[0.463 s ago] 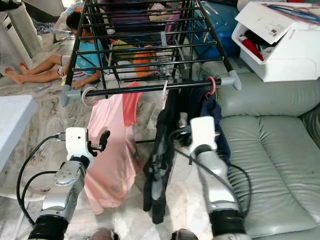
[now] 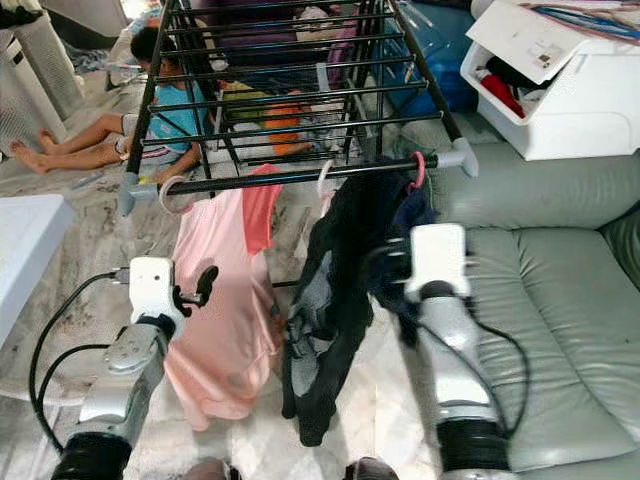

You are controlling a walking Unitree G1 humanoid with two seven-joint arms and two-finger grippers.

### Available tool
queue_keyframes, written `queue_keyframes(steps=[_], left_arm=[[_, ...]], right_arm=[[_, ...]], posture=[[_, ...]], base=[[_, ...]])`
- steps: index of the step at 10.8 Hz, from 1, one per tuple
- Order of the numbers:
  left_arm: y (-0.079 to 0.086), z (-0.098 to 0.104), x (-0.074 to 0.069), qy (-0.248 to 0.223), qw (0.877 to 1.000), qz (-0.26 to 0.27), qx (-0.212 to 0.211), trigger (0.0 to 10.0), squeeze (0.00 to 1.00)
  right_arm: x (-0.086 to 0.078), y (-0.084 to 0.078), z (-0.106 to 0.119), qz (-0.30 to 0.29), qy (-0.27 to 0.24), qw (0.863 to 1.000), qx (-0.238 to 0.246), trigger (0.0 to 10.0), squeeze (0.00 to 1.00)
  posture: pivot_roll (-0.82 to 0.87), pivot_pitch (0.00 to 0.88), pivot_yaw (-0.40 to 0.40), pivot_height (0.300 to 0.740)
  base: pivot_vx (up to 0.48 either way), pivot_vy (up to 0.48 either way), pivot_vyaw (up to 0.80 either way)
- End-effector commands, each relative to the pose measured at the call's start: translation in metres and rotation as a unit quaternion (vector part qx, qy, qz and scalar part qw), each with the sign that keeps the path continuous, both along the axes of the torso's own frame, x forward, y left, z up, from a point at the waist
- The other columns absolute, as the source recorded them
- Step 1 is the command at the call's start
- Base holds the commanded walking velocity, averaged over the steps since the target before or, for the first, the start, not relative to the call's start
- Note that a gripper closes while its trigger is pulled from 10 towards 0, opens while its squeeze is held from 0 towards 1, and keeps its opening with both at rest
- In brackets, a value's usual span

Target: Hang hanger

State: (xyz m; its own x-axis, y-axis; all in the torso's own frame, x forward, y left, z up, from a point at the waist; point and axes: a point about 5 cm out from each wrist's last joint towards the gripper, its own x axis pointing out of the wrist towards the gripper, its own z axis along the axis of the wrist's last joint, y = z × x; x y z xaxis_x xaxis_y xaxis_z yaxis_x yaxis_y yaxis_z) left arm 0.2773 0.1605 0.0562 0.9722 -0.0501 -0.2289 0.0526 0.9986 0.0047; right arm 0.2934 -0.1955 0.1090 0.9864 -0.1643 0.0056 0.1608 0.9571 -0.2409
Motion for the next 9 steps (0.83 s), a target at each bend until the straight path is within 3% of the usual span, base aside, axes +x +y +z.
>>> queue_keyframes(steps=[1, 3, 4, 5, 6, 7, 8, 9], left_arm=[[0.003, 0.004, 0.000, -0.004, 1.000, -0.005, 0.010, 10.0, 0.00], [0.004, 0.003, -0.001, 0.002, 1.000, -0.008, 0.013, 10.0, 0.00], [0.004, 0.003, -0.001, 0.004, 1.000, -0.011, 0.014, 10.0, 0.00], [0.003, 0.003, -0.001, 0.006, 1.000, -0.013, 0.014, 10.0, 0.00], [0.002, 0.002, -0.002, 0.009, 1.000, -0.013, 0.013, 10.0, 0.00], [0.003, 0.001, -0.002, 0.012, 1.000, -0.012, 0.013, 10.0, 0.00], [0.002, 0.001, -0.003, 0.014, 1.000, -0.012, 0.010, 10.0, 0.00], [0.002, 0.002, -0.004, 0.016, 1.000, -0.011, 0.009, 10.0, 0.00]], right_arm=[[-0.002, -0.009, -0.002, -0.029, 0.007, 0.999, -0.012, 10.0, 1.00], [0.000, -0.015, -0.025, -0.027, 0.084, 0.996, 0.009, 10.0, 1.00], [0.003, -0.015, -0.037, -0.014, 0.126, 0.992, 0.021, 10.0, 0.89], [0.009, -0.016, -0.043, -0.001, 0.152, 0.988, 0.038, 10.0, 0.00], [0.019, -0.022, -0.047, 0.008, 0.174, 0.983, 0.060, 10.0, 0.00], [0.024, -0.024, -0.046, 0.017, 0.179, 0.982, 0.055, 2.5, 0.00], [0.033, -0.031, -0.043, 0.016, 0.187, 0.981, 0.053, 0.0, 0.00], [0.039, -0.036, -0.040, 0.011, 0.189, 0.980, 0.055, 0.0, 0.00]], posture=[[0.00, 0.000, 0.071, 0.740], [0.00, 0.000, 0.075, 0.740], [0.00, 0.000, 0.077, 0.740], [0.00, 0.000, 0.076, 0.740], [0.00, 0.000, 0.075, 0.740], [0.01, 0.001, 0.072, 0.740], [0.01, 0.006, 0.068, 0.740], [0.02, 0.009, 0.067, 0.740]], base=[[0.000, 0.000, 0.00], [0.000, 0.000, 0.00], [0.000, 0.000, 0.00], [0.000, 0.000, 0.00], [0.000, 0.000, 0.00], [0.000, 0.000, 0.00], [0.000, 0.000, 0.00], [0.000, 0.000, 0.00]])
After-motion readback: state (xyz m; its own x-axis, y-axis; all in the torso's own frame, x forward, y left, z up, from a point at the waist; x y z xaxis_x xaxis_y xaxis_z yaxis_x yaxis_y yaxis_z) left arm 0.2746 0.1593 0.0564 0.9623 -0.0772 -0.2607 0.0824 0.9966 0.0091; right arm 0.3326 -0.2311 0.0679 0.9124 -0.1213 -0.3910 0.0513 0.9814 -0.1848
